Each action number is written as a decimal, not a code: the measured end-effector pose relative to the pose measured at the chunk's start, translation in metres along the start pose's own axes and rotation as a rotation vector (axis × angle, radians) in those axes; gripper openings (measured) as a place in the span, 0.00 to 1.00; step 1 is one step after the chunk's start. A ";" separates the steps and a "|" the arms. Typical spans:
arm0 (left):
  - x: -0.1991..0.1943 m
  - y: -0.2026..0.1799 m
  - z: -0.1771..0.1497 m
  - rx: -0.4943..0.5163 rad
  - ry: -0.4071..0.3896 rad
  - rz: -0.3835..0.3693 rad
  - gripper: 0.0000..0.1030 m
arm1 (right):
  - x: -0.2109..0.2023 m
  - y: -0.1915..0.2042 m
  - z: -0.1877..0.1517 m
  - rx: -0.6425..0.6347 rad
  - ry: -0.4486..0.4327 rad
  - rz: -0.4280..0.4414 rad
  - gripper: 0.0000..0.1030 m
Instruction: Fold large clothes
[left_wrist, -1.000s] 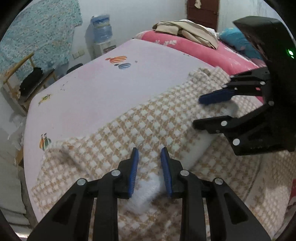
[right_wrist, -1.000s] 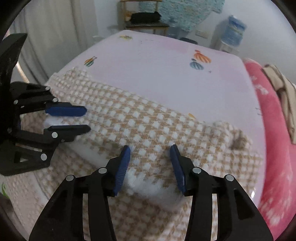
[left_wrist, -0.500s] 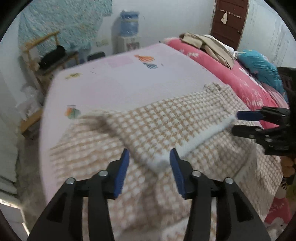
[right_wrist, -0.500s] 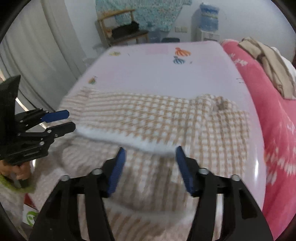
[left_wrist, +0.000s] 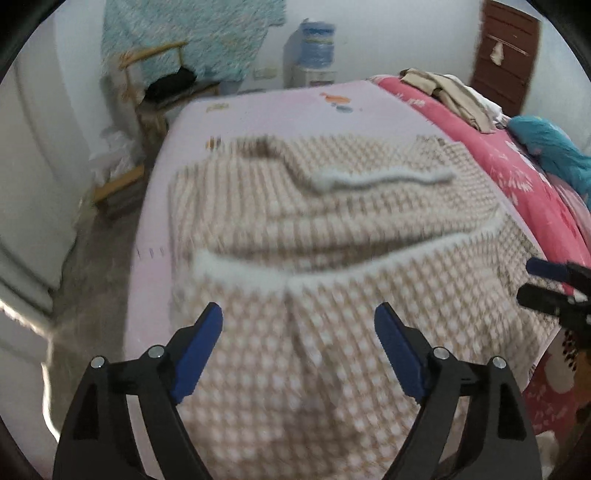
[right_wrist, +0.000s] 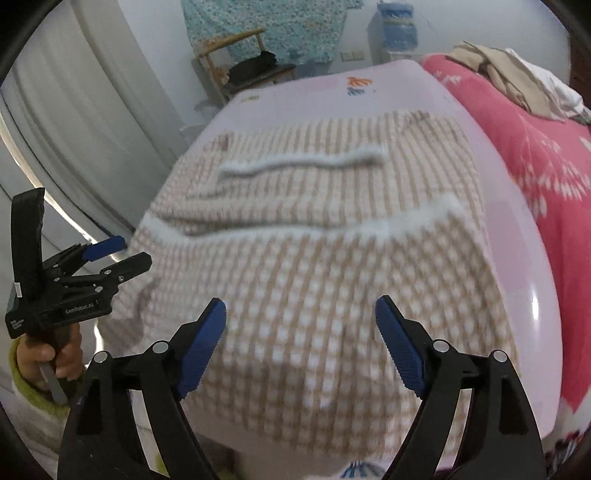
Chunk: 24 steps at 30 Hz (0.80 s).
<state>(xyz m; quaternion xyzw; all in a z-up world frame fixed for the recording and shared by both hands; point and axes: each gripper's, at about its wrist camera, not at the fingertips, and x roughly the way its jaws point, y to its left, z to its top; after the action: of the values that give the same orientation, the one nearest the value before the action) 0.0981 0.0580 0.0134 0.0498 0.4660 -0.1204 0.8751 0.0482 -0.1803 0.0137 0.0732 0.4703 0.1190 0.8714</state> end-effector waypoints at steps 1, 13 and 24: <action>0.004 -0.004 -0.004 -0.010 0.010 0.009 0.81 | 0.000 0.001 -0.003 -0.001 0.000 -0.012 0.77; 0.028 -0.028 -0.025 -0.059 0.056 0.147 0.91 | 0.005 -0.002 -0.019 -0.032 0.020 -0.085 0.87; 0.027 -0.025 -0.030 -0.101 0.060 0.143 0.95 | 0.027 0.003 -0.019 -0.054 0.068 -0.104 0.87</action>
<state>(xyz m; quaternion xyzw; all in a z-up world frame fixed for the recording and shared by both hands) 0.0819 0.0352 -0.0256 0.0423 0.4927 -0.0322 0.8686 0.0461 -0.1696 -0.0176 0.0209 0.4993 0.0887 0.8616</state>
